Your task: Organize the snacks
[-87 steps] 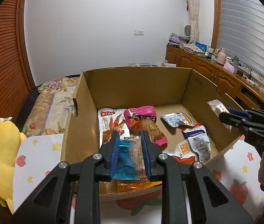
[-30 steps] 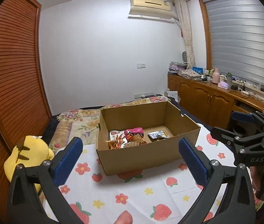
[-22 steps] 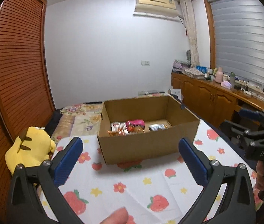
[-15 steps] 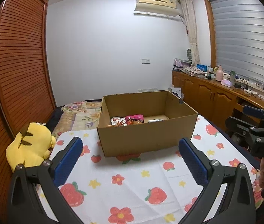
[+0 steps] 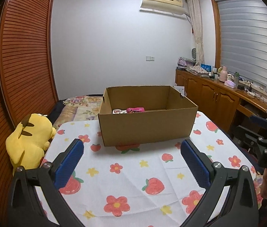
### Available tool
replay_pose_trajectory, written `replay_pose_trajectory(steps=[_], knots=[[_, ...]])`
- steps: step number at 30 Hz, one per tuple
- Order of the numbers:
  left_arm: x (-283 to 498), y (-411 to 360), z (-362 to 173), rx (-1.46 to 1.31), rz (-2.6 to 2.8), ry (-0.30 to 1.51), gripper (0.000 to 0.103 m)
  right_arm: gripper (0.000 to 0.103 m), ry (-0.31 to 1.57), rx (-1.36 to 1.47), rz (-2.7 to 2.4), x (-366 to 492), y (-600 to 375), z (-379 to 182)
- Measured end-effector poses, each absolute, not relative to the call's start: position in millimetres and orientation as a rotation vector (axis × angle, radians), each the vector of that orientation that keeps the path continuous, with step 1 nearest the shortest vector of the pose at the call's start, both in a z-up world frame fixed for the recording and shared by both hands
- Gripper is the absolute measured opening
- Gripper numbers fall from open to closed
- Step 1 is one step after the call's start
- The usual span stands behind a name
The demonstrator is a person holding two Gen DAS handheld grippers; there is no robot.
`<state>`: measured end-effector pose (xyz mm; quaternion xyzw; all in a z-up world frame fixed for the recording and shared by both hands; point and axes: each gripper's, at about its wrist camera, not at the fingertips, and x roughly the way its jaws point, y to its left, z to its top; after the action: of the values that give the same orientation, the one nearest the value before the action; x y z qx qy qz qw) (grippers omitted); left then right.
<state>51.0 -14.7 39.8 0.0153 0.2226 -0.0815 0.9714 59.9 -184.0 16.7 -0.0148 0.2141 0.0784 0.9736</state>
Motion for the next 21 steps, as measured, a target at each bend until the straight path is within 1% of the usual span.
replay_pose_trajectory(steps=[9,21], knots=[[36.2,-8.4,32.7,0.022,-0.133,0.441,0.103,0.103,0.422,-0.041,0.147,42.5,-183.9,10.2],[27.2,2.4,2.6,0.031,-0.093,0.482,0.103,0.103,0.426,-0.047,0.134,36.2,-180.0,-9.3]])
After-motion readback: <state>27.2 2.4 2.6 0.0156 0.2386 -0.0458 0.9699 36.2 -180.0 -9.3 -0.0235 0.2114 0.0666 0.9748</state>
